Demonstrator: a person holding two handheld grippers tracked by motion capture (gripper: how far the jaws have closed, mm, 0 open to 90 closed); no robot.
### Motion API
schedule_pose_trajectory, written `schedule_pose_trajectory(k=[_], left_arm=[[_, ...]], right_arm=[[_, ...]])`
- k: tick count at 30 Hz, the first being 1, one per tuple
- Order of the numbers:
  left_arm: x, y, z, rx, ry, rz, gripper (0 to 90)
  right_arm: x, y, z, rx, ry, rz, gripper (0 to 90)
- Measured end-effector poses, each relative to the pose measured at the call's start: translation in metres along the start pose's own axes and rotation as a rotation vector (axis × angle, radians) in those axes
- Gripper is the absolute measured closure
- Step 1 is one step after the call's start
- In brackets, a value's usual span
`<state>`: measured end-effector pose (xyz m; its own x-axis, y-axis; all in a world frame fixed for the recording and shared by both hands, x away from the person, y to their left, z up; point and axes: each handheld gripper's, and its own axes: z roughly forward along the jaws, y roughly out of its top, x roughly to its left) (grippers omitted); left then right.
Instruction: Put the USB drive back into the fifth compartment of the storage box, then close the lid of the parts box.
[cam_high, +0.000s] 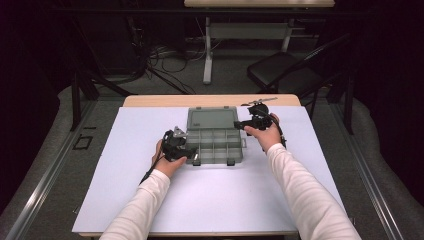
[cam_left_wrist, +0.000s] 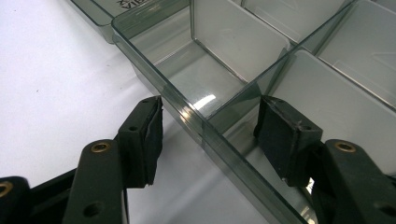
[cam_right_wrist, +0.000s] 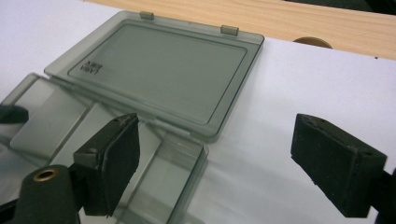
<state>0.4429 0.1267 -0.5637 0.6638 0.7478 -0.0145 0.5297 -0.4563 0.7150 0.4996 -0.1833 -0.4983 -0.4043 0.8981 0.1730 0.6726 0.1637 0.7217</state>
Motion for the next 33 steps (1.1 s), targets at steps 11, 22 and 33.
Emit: schedule_pose_trajectory(k=[11, 22, 33], left_arm=[[0.0, 0.0, 0.0, -0.001, 0.003, -0.003, 41.8], [0.0, 0.0, -0.001, 0.008, -0.004, -0.001, 42.0], [0.0, 0.0, 0.0, 0.0, 0.002, -0.004, 42.0]], right_arm=[[-0.002, 0.017, 0.018, 0.02, -0.022, 0.025, 18.7], [-0.001, 0.027, 0.03, 0.048, -0.049, 0.033, 19.2], [0.0, 0.03, 0.045, 0.094, -0.033, 0.088, 25.4]])
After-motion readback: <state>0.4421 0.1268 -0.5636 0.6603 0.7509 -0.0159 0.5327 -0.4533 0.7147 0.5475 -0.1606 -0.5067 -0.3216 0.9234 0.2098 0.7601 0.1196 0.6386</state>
